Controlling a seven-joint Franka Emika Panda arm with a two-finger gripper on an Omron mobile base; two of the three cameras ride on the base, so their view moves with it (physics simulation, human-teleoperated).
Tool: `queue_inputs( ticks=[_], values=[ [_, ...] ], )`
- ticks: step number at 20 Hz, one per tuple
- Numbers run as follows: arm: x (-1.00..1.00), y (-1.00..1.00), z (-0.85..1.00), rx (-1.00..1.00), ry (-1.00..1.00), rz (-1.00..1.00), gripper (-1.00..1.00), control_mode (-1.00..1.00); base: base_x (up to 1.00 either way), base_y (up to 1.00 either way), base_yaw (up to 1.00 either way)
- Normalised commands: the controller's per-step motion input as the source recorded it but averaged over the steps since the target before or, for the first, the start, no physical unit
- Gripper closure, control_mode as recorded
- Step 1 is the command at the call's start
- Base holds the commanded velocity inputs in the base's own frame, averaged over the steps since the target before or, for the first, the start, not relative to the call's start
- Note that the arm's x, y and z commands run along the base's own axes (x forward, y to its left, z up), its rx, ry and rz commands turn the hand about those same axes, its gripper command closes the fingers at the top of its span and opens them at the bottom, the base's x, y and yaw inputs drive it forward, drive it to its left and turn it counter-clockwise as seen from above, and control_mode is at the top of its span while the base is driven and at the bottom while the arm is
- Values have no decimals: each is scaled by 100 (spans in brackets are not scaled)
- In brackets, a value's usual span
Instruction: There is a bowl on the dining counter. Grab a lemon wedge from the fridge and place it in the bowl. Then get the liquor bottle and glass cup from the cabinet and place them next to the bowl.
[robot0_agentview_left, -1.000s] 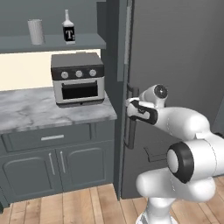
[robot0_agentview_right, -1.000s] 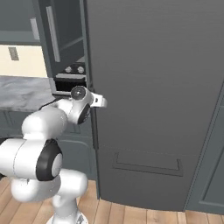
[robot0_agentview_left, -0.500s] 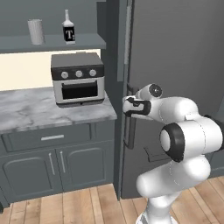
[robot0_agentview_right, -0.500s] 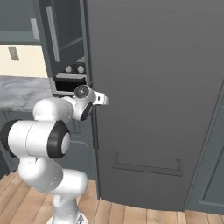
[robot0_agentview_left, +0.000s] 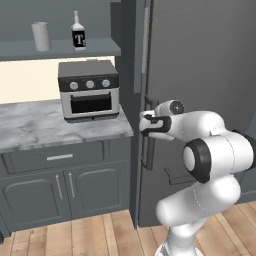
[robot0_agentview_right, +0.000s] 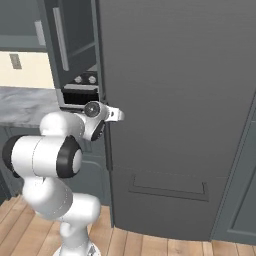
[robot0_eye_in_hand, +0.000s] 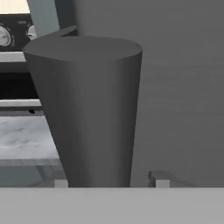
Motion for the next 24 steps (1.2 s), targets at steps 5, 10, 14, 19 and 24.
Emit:
queue_inputs(
  ticks=[5,10,14,19,24],
  values=[
    [-13,-1,0,0,-6,0,100,-100,0,0,0],
    [-75,-14,0,0,-4,0,100,-100,0,0,0],
    [-99,-36,4,0,-7,-1,100,-100,0,0,0],
    [-100,-63,10,0,-7,-8,100,-100,0,0,0],
    [-100,-80,13,0,-1,-15,100,-100,0,0,0]
  ],
)
